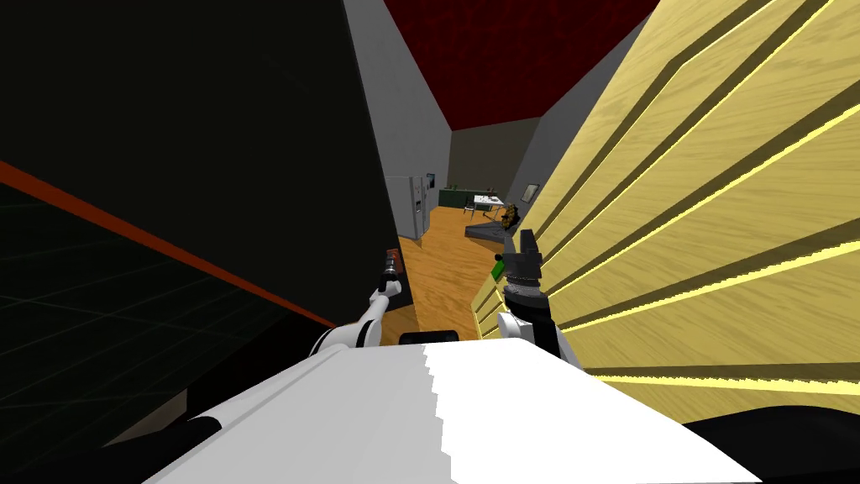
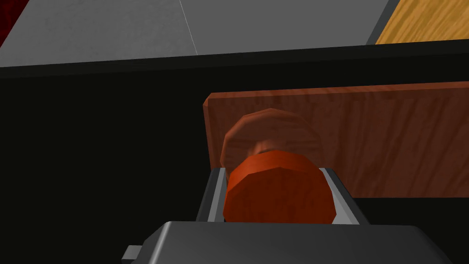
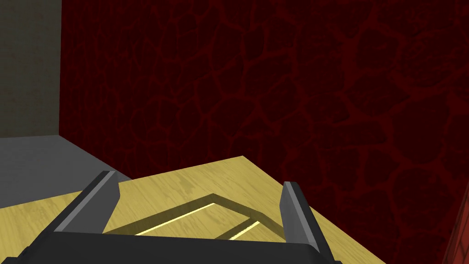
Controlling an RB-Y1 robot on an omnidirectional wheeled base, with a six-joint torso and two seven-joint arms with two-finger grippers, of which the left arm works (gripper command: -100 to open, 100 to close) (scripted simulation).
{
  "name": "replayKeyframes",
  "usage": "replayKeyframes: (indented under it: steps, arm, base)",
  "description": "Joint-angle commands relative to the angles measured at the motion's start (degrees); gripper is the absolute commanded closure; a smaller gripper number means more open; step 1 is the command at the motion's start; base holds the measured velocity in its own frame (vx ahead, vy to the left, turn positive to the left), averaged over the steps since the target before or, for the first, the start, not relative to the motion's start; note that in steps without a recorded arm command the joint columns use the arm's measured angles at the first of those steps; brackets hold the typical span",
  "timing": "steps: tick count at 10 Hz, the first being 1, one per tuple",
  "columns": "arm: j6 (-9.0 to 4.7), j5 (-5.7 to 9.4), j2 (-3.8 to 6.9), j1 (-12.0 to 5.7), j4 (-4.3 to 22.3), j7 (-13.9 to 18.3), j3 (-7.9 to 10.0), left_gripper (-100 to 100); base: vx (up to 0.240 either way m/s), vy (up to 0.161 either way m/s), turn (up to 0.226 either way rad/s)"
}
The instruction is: Push the door open
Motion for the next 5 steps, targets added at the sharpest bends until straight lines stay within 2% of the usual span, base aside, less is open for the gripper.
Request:
replayKeyframes:
  steps: [1, 3, 4, 5]
  arm:
    - [-0.03, 0.01, 0.0, 0.01, -0.02, 0.01, 0.01, 100]
    - [-0.03, 0.01, 0.0, 0.01, -0.02, 0.01, 0.01, 100]
    - [0.12, 0.46, 0.97, 0.04, 0.09, -0.81, 1.05, 100]
    - [0.12, 0.69, 1.35, -0.04, 0.06, -1.24, 1.61, 100]
  base:
    - [-0.019, -0.001, 0.0]
    - [-0.005, -0.001, 0.001]
    - [0.089, -0.041, 0.023]
    - [0.168, -0.087, 0.058]
